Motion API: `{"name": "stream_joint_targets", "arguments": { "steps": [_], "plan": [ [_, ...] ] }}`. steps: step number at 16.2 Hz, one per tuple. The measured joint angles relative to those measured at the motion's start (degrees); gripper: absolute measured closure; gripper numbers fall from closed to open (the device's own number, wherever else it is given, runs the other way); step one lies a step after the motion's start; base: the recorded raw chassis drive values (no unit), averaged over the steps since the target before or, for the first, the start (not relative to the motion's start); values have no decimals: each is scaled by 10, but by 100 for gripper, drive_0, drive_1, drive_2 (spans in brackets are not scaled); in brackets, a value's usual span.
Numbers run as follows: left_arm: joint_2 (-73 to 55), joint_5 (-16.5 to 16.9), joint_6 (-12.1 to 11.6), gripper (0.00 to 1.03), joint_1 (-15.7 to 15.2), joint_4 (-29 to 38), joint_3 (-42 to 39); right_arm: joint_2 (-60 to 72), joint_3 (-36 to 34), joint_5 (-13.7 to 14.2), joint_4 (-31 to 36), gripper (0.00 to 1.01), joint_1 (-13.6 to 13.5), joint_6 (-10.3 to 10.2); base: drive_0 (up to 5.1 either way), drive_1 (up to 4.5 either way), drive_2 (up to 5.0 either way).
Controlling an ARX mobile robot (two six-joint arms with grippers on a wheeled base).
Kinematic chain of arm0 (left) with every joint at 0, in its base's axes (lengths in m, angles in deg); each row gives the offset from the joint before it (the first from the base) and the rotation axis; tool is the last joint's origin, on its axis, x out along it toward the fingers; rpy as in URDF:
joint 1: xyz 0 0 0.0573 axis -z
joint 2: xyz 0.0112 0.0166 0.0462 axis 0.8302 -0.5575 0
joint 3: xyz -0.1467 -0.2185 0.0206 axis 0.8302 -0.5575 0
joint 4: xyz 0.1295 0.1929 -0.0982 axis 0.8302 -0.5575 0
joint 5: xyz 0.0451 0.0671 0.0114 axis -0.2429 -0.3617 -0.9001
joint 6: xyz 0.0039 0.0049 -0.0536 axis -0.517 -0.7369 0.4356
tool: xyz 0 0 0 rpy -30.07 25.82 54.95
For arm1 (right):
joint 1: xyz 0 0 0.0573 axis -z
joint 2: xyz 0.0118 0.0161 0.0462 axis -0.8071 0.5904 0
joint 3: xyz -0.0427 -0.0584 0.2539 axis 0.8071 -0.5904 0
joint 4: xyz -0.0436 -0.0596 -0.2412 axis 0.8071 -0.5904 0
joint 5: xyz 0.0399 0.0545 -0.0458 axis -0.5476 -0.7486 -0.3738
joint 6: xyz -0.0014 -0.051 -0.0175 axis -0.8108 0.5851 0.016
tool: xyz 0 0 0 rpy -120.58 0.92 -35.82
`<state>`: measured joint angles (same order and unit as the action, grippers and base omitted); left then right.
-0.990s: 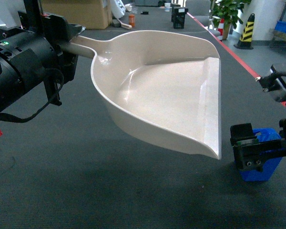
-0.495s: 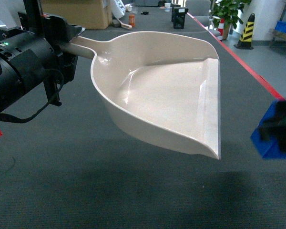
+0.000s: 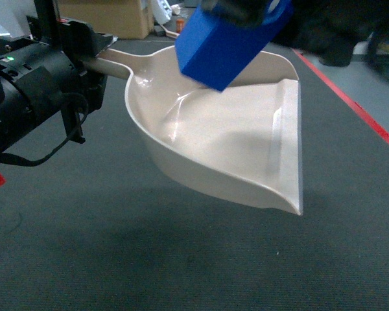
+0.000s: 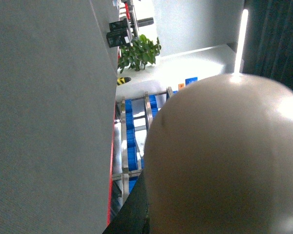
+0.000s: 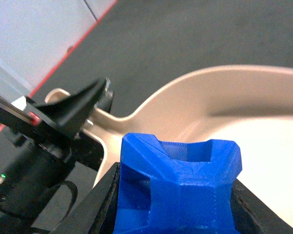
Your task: Place part in tray to right shelf
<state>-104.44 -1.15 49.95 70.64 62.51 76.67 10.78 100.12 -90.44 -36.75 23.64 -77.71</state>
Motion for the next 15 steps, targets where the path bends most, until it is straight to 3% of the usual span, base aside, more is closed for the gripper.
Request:
{"name": "stream_joint_targets", "arguments": {
  "steps": [2, 5, 7, 9, 10, 12, 13, 14, 15],
  "plan": [
    [0, 0, 0, 87, 0, 0, 0, 62, 31, 17, -12, 54, -18, -14, 0, 0, 0],
    [0, 0, -2, 87, 0, -1, 0, 72, 35, 54, 19, 21, -7, -11, 0, 0, 0],
    [0, 0, -4, 87, 0, -1, 0, 23, 2, 73, 68, 1, 13, 6, 0, 0, 0],
    [0, -1, -3, 87, 0, 0, 0, -74, -76, 100, 128, 3, 41, 58, 0, 0, 0],
    [0, 0, -3, 87, 0, 0, 0, -128, -130, 134, 171, 3, 48, 103, 0, 0, 0],
    [0, 0, -3, 87, 0, 0, 0, -260, -278, 222, 249, 3, 51, 219, 0, 0, 0],
    [0, 0, -3, 87, 0, 0, 0, -332, -345, 280, 211, 3, 50, 261, 0, 0, 0],
    [0, 0, -3, 87, -1, 0, 0, -411, -410, 355, 130, 3, 27, 276, 0, 0, 0],
    [0, -1, -3, 88, -1, 0, 0, -476, -461, 392, 71, 3, 0, 286, 0, 0, 0]
  ]
}}
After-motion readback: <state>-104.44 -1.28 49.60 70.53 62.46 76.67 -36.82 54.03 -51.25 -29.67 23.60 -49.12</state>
